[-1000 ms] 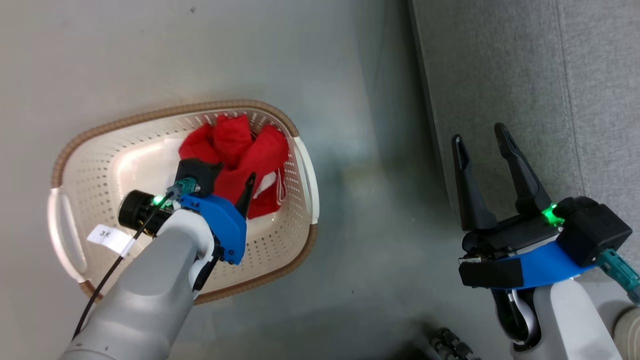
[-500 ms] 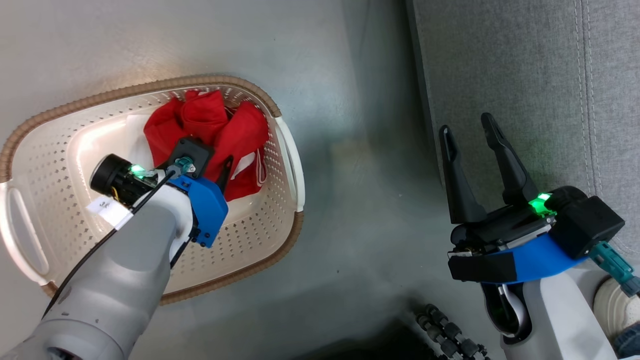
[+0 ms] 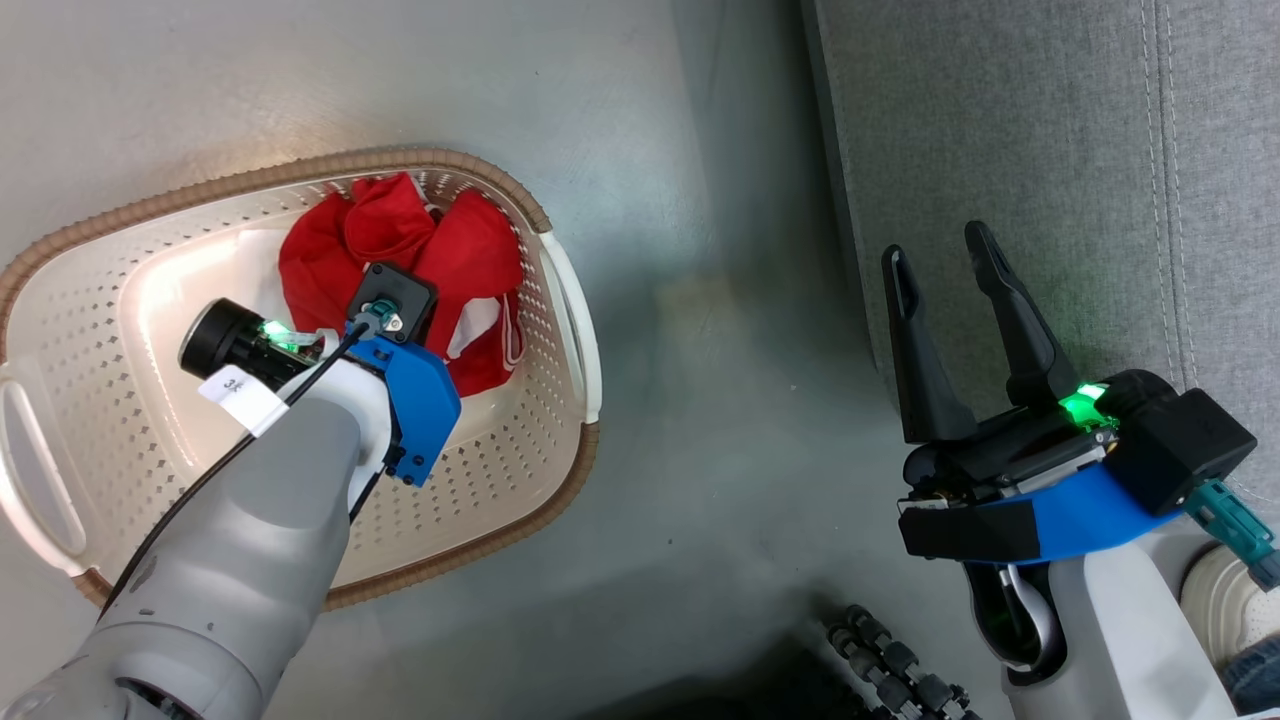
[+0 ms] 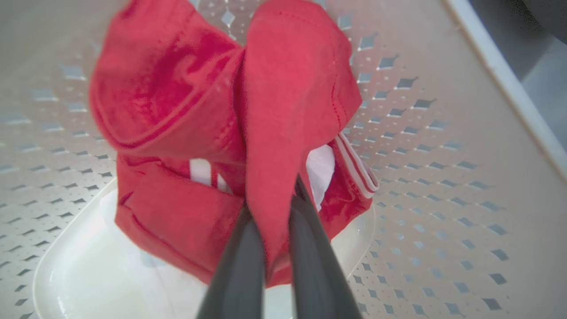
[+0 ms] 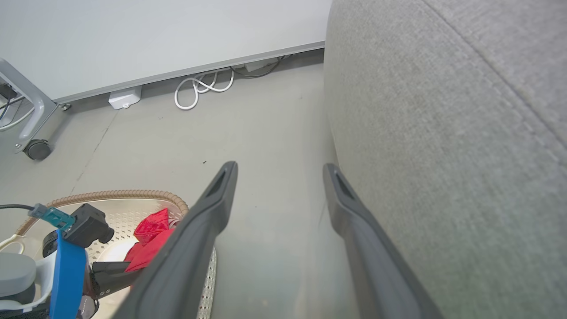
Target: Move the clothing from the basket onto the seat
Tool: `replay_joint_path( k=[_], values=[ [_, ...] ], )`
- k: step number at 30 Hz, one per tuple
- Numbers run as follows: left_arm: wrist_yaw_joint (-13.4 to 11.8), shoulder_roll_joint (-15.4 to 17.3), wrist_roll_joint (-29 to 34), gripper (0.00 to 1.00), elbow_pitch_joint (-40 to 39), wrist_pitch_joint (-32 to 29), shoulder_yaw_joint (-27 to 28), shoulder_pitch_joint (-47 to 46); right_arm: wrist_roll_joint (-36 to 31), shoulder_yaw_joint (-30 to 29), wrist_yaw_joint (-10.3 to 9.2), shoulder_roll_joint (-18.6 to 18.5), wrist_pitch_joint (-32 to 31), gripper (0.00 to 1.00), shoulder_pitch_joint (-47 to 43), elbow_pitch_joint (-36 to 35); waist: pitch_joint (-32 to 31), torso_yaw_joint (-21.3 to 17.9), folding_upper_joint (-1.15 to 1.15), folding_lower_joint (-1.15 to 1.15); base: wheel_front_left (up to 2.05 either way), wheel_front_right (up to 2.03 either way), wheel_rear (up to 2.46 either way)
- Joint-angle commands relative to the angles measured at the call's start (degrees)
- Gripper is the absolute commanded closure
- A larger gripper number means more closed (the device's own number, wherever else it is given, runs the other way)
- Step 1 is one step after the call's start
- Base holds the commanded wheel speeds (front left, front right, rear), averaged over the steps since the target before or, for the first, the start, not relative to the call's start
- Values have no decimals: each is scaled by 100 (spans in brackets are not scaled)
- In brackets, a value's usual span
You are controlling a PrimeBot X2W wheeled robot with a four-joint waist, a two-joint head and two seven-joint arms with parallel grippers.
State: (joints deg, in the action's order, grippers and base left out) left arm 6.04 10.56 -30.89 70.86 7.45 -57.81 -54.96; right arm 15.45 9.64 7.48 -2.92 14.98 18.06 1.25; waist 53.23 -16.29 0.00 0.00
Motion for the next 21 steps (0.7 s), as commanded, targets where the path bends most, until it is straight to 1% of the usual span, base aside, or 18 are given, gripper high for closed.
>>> replay_joint_path(
  k=[1, 6, 8, 13, 14, 21],
  values=[
    [10, -13, -29, 100, 8, 35, 9, -42, -17, -29, 3, 4, 28, 0, 70, 8, -42, 39, 0, 0, 0, 0, 0],
    [58, -112, -105, 100, 12, 36, -1, 36, -107, -69, 3, 4, 28, 0, 68, 56, -184, 140, 0, 0, 0, 0, 0],
    [64, -212, -173, 100, 2, 121, 19, 128, -58, -67, 3, 4, 28, 0, 82, 121, -445, 282, 0, 0, 0, 0, 0],
    [116, -375, -367, 100, -46, 235, 41, 451, -193, -9, 3, 1, 15, 0, 98, 274, -1143, 552, 0, 0, 0, 0, 0],
    [116, -375, -367, 100, -46, 235, 41, 451, -193, -9, 3, 1, 15, 0, 98, 274, -1143, 552, 0, 0, 0, 0, 0],
    [140, -543, -609, 100, -449, 512, -199, 1067, -496, -176, 2, -2, -256, 0, -219, 622, -2518, 1059, 0, 0, 0, 0, 0]
  ],
)
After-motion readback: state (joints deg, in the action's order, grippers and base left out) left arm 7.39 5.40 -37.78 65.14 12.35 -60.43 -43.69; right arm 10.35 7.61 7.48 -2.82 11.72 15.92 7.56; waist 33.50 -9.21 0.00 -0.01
